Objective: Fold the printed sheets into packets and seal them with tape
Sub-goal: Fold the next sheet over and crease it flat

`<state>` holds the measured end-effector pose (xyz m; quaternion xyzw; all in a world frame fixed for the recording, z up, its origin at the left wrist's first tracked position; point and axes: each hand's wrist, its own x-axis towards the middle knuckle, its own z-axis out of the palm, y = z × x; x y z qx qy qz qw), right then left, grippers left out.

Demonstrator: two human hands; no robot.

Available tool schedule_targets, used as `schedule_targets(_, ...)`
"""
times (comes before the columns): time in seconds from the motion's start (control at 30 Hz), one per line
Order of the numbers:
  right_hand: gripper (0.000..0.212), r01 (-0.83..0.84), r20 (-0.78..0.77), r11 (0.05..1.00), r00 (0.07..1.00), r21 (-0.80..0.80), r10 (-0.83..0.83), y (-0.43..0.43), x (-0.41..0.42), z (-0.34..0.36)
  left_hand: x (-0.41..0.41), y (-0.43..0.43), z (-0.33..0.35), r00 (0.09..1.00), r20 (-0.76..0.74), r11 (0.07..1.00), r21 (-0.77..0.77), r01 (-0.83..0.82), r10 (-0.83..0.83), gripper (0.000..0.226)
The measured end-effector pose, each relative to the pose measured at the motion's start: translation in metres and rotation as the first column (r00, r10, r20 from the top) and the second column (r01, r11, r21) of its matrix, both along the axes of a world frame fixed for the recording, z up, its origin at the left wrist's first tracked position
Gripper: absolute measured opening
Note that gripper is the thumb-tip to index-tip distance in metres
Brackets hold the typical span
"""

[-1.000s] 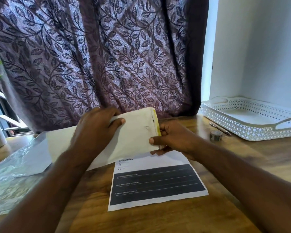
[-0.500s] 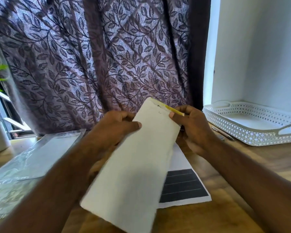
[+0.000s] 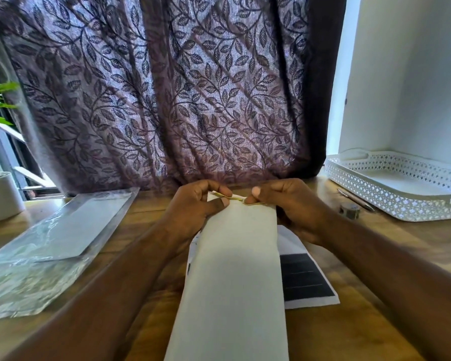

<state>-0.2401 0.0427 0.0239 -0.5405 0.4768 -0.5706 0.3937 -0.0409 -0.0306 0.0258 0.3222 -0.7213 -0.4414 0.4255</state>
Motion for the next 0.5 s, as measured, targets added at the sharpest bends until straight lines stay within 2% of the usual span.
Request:
schedule_targets(0.07,0.017,0.000,-0.043,1.000,0.999,-0.004,-0.001,0.0010,-0.0008,0.0003,0.0000,0.0042,0.0004,1.000,-0.006,1.000,0.002,0.012,-0.012,0.007)
schedule_targets(0.1,0.014,0.010,-0.058,1.000,0.998,-0.009,-0.010,0.0007,-0.0013,0.0006,0.0004,0.0075,0.0009,1.000,-0.015,1.000,0.016,0.016,-0.016,0.009)
schedule_targets(0.17,0.019,0.014,-0.066,1.000,0.998,0.005,-0.014,0.0003,-0.0016,0.0012,0.0016,0.0103,0.0007,1.000,-0.027,0.999,0.052,0.003,-0.001,0.031)
schedule_targets(0.2,0.021,0.012,-0.080,1.000,0.997,0.019,-0.011,0.0000,-0.0013,0.0009,0.0009,0.0085,0.0001,1.000,-0.013,0.999,0.042,-0.020,0.021,0.033)
schedule_targets(0.3,0.017,0.067,-0.226,0.998,0.972,0.021,-0.060,-0.0011,0.0000,-0.0015,-0.0012,0.0056,-0.0005,0.998,0.014,0.997,0.028,-0.067,0.067,0.014)
schedule_targets(0.4,0.019,0.107,-0.322,0.994,0.941,0.000,-0.101,-0.0013,0.0020,-0.0012,-0.0024,0.0018,-0.0051,0.998,0.041,0.996,0.070,-0.050,0.048,0.018)
schedule_targets(0.5,0.011,0.126,-0.328,0.992,0.937,-0.003,-0.120,-0.0028,0.0036,-0.0027,-0.0014,0.0012,-0.0054,0.995,0.087,0.997,0.065,-0.046,0.041,0.022)
